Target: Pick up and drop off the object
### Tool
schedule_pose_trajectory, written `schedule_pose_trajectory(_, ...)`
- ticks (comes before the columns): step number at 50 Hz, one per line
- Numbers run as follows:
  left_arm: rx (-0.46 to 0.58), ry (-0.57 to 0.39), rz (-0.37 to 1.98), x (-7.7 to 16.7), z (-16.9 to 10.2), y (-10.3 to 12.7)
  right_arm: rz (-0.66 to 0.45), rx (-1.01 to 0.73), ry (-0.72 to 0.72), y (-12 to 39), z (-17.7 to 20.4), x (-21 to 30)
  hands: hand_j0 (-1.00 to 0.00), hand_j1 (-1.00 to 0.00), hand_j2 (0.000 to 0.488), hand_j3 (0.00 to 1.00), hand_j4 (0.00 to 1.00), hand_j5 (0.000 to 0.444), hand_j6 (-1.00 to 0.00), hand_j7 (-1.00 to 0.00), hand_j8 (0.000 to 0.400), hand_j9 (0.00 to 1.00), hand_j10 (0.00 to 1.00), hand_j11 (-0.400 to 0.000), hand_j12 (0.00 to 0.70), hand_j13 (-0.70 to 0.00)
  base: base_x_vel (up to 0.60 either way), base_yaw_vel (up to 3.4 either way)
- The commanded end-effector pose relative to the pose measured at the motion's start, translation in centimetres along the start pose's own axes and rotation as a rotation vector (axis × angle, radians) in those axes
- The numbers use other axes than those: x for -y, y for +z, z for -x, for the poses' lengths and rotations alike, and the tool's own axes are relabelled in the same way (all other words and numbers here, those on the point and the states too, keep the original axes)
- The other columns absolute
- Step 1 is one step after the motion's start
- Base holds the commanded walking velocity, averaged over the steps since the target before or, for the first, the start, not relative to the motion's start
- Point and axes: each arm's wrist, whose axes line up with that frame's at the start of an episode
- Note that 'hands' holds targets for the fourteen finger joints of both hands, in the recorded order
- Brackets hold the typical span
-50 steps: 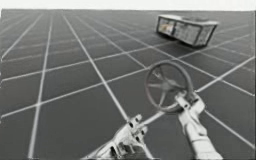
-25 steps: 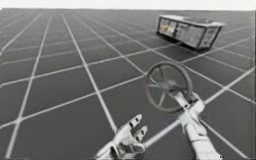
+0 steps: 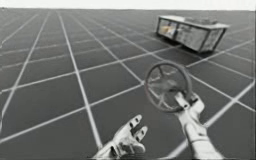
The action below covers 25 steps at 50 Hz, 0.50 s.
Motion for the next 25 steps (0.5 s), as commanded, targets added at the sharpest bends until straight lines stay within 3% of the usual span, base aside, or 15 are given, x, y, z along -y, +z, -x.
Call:
schedule_pose_trajectory(1,0.003,-0.011,-0.024,0.63,-0.09,0.25,-0.04,0.029,0.013,1.11,0.08,0.09,0.0,0.0,0.0,1.0,1.0,0.0,0.0,0.0,0.0,1.0,1.0,-0.4,0.0,-0.7,0.6,0.01)
schedule_pose_trajectory(25,0.003,-0.011,-0.024,0.63,-0.09,0.25,-0.04,0.029,0.013,1.11,0.08,0.09,0.0,0.0,0.0,1.0,1.0,0.0,0.0,0.0,0.0,1.0,1.0,-0.4,0.0,-0.7,0.58,0.03)
